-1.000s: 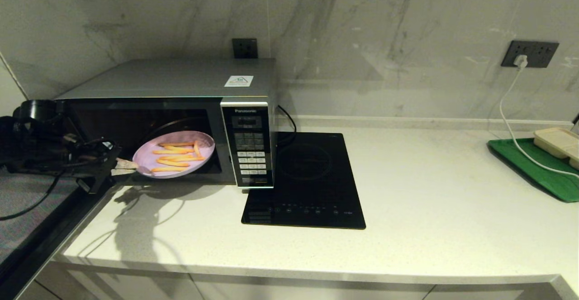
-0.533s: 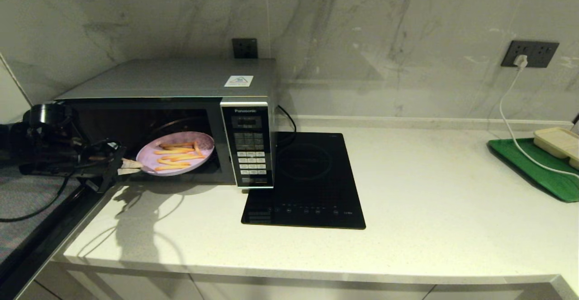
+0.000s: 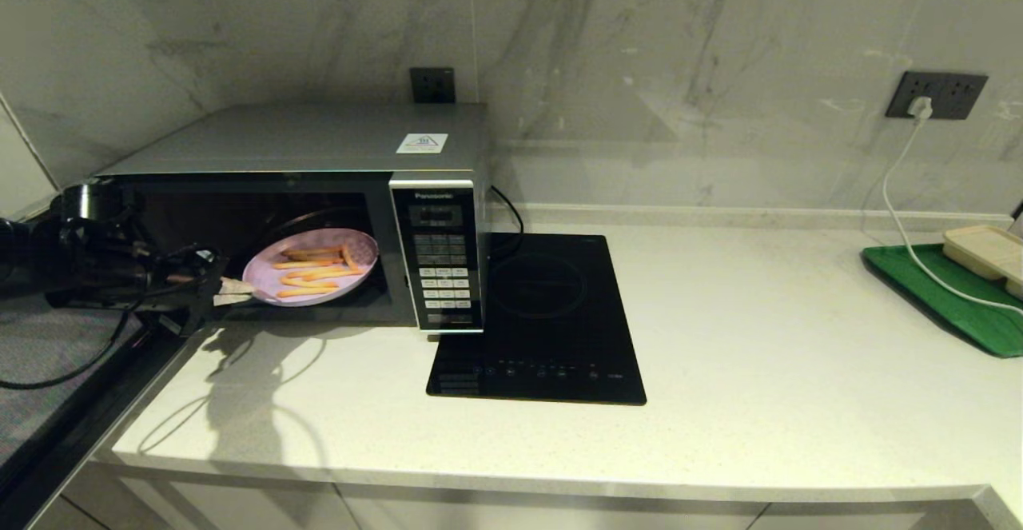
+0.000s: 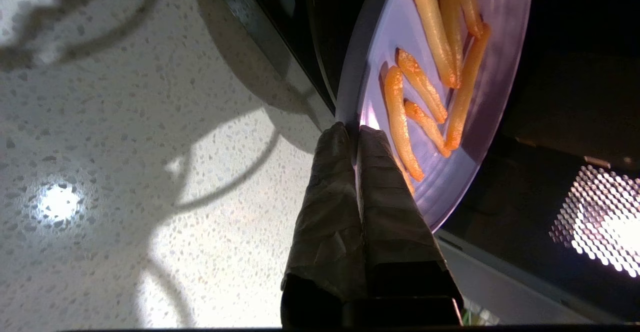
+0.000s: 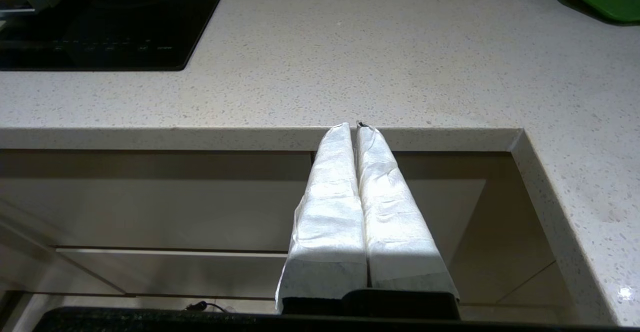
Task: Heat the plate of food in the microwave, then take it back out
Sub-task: Put the plate in the microwave oven
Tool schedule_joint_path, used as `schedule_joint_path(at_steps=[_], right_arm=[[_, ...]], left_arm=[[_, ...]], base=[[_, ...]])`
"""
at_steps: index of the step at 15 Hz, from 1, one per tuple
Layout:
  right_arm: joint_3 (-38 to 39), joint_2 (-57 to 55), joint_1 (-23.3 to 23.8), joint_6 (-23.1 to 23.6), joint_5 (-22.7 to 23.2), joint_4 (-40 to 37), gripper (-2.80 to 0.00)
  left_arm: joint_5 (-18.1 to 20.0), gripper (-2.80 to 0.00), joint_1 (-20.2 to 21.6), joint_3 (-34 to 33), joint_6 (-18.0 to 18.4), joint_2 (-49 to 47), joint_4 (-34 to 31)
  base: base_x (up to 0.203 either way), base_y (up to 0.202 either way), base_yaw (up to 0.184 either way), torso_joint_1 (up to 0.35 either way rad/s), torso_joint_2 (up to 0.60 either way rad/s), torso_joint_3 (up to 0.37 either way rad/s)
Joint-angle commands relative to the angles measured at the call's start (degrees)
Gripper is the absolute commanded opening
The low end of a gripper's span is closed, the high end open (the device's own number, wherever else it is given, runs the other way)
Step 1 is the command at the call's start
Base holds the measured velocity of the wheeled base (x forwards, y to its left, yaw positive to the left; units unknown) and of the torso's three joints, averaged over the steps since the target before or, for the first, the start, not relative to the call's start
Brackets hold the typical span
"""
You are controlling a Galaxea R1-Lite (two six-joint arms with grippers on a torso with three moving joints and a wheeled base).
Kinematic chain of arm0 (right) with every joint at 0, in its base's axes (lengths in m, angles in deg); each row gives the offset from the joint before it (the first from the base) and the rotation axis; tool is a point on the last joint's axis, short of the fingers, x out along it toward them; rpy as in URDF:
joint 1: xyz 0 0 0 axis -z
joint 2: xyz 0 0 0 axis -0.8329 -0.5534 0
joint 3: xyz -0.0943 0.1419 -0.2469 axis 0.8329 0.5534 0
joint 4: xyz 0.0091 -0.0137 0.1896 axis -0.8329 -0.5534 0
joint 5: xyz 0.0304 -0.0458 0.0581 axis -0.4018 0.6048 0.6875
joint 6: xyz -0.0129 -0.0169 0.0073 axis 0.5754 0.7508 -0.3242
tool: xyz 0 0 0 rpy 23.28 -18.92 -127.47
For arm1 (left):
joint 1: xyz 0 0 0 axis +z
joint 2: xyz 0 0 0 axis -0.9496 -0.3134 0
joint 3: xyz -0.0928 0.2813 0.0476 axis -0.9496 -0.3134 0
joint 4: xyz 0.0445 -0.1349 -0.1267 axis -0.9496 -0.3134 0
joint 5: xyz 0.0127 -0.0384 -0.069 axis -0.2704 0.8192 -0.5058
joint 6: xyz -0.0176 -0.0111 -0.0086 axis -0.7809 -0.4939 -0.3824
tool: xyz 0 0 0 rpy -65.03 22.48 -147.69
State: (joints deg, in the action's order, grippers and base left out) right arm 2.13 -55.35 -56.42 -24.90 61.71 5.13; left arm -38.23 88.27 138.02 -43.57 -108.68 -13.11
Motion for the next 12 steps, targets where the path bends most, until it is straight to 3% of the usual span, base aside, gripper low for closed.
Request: schedule_joint_path(at_steps=[1,12], right_arm=[[0.0,-0.05,0.0,-0.04,0.01,-0.05,-2.8],[0.0,-0.05,0.02,-0.04,-0.04,-0.05,-2.8]], left_arm=[[-0.86,-2.8,-0.83,0.03,-1.08,-0.96,1.49],[-1.3,-2.8,-1.48,2.01,-3.11,-2.47,2.75]], base=[[0.0,0.0,0.0,0.0,0.0,0.0],[0.0,0.0,0.0,0.0,0.0,0.0]])
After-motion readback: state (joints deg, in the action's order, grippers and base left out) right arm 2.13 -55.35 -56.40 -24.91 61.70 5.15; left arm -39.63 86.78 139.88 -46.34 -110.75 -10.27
